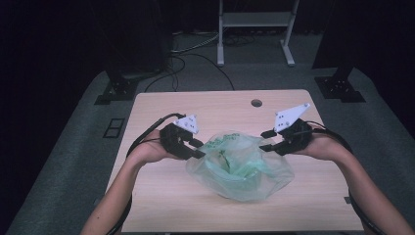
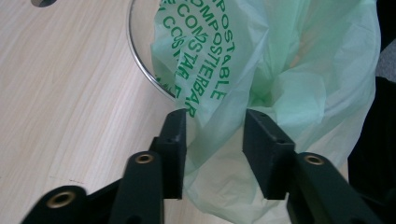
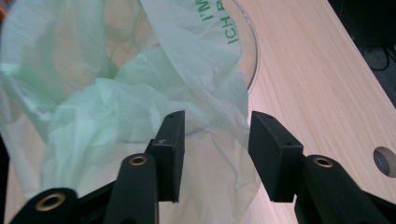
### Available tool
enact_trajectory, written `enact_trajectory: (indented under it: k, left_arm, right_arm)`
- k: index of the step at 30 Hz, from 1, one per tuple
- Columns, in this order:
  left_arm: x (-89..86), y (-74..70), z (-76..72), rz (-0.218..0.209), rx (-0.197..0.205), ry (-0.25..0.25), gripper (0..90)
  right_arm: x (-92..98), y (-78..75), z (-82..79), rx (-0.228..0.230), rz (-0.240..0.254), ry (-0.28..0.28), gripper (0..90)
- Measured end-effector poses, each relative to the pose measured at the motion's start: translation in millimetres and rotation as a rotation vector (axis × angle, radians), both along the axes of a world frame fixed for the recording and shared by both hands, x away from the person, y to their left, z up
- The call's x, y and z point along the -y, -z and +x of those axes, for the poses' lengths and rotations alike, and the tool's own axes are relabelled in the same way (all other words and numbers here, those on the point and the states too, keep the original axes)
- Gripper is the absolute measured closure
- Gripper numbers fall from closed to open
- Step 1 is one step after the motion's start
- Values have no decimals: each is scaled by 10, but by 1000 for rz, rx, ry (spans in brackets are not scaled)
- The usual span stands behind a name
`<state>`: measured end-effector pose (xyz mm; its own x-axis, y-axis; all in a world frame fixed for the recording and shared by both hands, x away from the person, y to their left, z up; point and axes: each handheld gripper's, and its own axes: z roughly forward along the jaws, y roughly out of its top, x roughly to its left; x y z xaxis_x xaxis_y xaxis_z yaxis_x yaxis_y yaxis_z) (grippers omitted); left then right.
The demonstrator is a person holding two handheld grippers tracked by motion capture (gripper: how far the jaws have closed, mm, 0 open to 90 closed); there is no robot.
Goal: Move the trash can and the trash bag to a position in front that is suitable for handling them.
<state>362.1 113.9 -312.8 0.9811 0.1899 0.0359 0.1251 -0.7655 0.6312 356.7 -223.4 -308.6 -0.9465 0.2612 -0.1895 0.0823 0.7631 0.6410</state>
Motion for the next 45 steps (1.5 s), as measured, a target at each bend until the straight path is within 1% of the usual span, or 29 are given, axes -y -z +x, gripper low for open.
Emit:
enact_trajectory:
  k: [3, 4, 6, 8, 10, 11, 14, 18, 20, 22, 24, 26, 29, 30, 31, 33, 36, 38, 40, 42, 45]
  left_arm:
    - [8, -7, -1, 1, 15, -2, 715]
    - [9, -9, -1, 1, 19, -3, 744]
    - [9, -11, -1, -2, 22, -16, 779]
    - [-1, -17, 16, -1, 33, -22, 806]
    - [-18, -25, 42, -9, 29, -39, 826]
    - [-22, -25, 50, -11, 31, -44, 831]
    - [-37, -22, 94, -18, 30, -69, 842]
    - [-68, -4, 169, -34, 25, -112, 850]
    - [-86, 3, 201, -39, 26, -130, 864]
    - [-102, 11, 225, -42, 28, -143, 870]
    - [-115, 30, 245, -46, 34, -169, 895]
    - [-119, 61, 275, -53, 27, -192, 896]
    - [-111, 98, 315, -56, 35, -219, 897]
    - [-111, 113, 339, -55, 28, -222, 897]
    - [-108, 125, 353, -52, 30, -230, 897]
    - [-95, 176, 391, -49, 17, -250, 898]
    - [-74, 255, 439, -32, 5, -260, 897]
    - [-66, 293, 459, -32, 0, -269, 898]
    - [-57, 340, 483, -31, -13, -280, 898]
    - [-46, 387, 499, -19, -19, -285, 898]
    - [-38, 459, 502, -15, -32, -281, 898]
  right_arm:
    - [-33, 10, 45, 0, -19, 3, 611]
    - [-49, 16, 60, 4, -33, 4, 630]
    - [-70, 20, 75, 11, -44, 0, 663]
    - [-96, 17, 84, 18, -50, -3, 706]
    - [-115, 19, 91, 16, -57, -10, 754]
    - [-126, 21, 99, 17, -66, -16, 804]
    - [-146, 33, 116, 10, -75, -21, 900]
    - [-153, 47, 167, 11, -72, 0, 900]
    - [-145, 47, 194, 5, -56, 11, 900]
    - [-134, 43, 206, 4, -54, 17, 900]
    - [-121, 43, 214, 7, -41, 25, 900]
    - [-109, 50, 231, 13, -36, 32, 900]
    - [-101, 69, 275, 11, -25, 59, 900]
    - [-100, 76, 293, 12, -20, 69, 900]
    - [-102, 91, 318, 13, -14, 78, 900]
    - [-112, 117, 345, 9, -14, 98, 900]
    - [-131, 174, 390, 5, -16, 115, 900]
    - [-146, 213, 411, -2, -15, 125, 900]
    - [-165, 264, 433, -12, -16, 134, 900]
    - [-184, 316, 452, -19, -25, 137, 900]
    - [-205, 381, 465, -29, -28, 137, 900]
